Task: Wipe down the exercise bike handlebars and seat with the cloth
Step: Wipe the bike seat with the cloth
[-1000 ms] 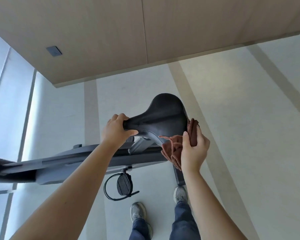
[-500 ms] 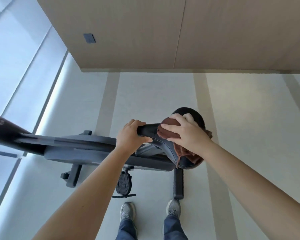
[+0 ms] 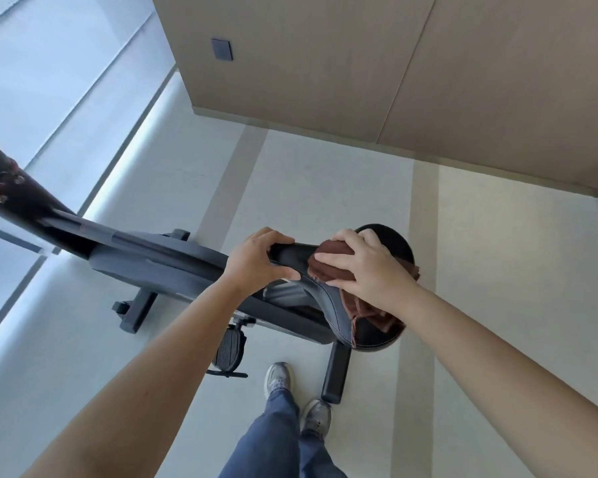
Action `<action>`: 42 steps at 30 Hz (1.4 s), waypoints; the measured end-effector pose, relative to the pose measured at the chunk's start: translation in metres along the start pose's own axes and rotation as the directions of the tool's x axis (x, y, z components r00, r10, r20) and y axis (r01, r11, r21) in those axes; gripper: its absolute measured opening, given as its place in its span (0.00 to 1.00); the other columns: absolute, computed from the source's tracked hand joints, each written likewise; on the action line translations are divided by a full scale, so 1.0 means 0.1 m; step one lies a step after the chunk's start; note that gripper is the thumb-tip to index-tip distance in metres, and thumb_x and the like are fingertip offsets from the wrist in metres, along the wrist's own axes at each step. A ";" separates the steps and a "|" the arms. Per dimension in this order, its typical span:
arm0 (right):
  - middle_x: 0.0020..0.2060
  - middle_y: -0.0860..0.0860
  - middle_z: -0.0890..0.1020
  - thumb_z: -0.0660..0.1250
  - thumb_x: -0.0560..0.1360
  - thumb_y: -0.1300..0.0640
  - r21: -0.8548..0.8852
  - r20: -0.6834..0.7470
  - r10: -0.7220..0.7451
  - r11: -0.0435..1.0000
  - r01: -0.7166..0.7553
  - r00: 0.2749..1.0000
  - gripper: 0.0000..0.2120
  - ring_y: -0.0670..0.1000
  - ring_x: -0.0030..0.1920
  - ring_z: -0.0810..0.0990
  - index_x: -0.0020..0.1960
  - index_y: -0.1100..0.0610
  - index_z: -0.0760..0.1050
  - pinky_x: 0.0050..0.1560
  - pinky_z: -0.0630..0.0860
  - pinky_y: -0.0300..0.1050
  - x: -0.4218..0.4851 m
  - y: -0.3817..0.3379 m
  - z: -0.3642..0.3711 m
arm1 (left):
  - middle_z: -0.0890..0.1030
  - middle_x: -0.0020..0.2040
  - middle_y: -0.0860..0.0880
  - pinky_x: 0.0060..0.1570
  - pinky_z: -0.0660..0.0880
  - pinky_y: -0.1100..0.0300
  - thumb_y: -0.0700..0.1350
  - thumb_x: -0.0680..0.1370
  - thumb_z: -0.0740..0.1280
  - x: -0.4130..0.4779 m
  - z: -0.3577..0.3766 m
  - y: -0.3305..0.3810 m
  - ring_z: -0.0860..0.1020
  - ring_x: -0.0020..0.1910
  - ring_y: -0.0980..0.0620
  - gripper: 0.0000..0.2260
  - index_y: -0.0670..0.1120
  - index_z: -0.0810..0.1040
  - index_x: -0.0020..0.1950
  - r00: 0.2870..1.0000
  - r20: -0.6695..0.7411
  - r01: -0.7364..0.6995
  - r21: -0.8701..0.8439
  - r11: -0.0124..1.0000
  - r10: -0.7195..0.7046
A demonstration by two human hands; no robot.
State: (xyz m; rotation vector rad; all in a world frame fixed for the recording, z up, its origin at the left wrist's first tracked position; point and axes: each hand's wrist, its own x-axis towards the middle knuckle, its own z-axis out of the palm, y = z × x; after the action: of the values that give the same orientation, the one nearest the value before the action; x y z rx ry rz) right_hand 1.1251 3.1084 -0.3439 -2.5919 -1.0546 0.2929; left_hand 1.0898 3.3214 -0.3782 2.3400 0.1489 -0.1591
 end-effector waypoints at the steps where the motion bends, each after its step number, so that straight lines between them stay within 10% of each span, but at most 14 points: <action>1: 0.62 0.54 0.71 0.68 0.73 0.50 -0.006 0.006 -0.014 1.000 0.014 1.000 0.21 0.59 0.54 0.67 0.65 0.47 0.73 0.56 0.71 0.57 0.11 -0.07 0.02 | 0.75 0.48 0.56 0.40 0.64 0.68 0.51 0.59 0.79 0.02 -0.01 0.00 0.72 0.45 0.58 0.25 0.52 0.77 0.54 1.000 0.014 0.001 -0.012 1.000 -0.001; 18: 0.60 0.53 0.72 0.67 0.73 0.49 0.046 0.076 -0.128 0.991 0.125 0.989 0.19 0.57 0.55 0.68 0.64 0.44 0.73 0.58 0.70 0.54 0.39 0.00 -0.06 | 0.75 0.51 0.54 0.47 0.66 0.62 0.49 0.60 0.78 -0.01 0.02 0.07 0.73 0.50 0.55 0.27 0.50 0.76 0.56 0.998 0.002 0.056 -0.008 0.998 -0.056; 25: 0.61 0.50 0.73 0.70 0.72 0.50 0.091 0.204 -0.363 0.932 0.351 0.909 0.18 0.57 0.53 0.69 0.61 0.44 0.76 0.56 0.71 0.52 0.29 0.50 -0.22 | 0.70 0.67 0.55 0.61 0.60 0.66 0.45 0.66 0.75 -0.25 0.21 0.23 0.68 0.65 0.55 0.30 0.50 0.69 0.67 0.966 -0.146 0.208 -0.040 0.977 -0.212; 35: 0.56 0.52 0.74 0.70 0.72 0.52 0.250 0.265 -0.516 0.853 0.459 0.815 0.18 0.58 0.56 0.71 0.62 0.47 0.76 0.61 0.69 0.50 0.72 0.43 -0.19 | 0.73 0.65 0.52 0.62 0.65 0.59 0.44 0.71 0.72 -0.71 0.87 0.89 0.71 0.62 0.51 0.22 0.48 0.73 0.64 0.673 -0.417 0.453 -0.421 0.786 -0.611; 42: 0.58 0.51 0.72 0.71 0.70 0.52 0.238 0.334 -0.575 0.818 0.523 0.747 0.21 0.57 0.58 0.71 0.63 0.45 0.74 0.64 0.67 0.48 0.59 0.77 -0.30 | 0.71 0.67 0.49 0.61 0.58 0.68 0.47 0.72 0.71 -0.84 1.47 1.28 0.67 0.66 0.54 0.25 0.46 0.69 0.67 0.620 -0.438 0.423 -0.512 0.747 -0.651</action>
State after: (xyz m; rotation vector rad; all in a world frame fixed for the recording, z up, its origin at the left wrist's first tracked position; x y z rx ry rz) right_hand 1.2253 3.0920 -0.3484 -2.0126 -1.8166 0.7198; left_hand 1.0170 3.1227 -0.3772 1.8147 1.1346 0.3050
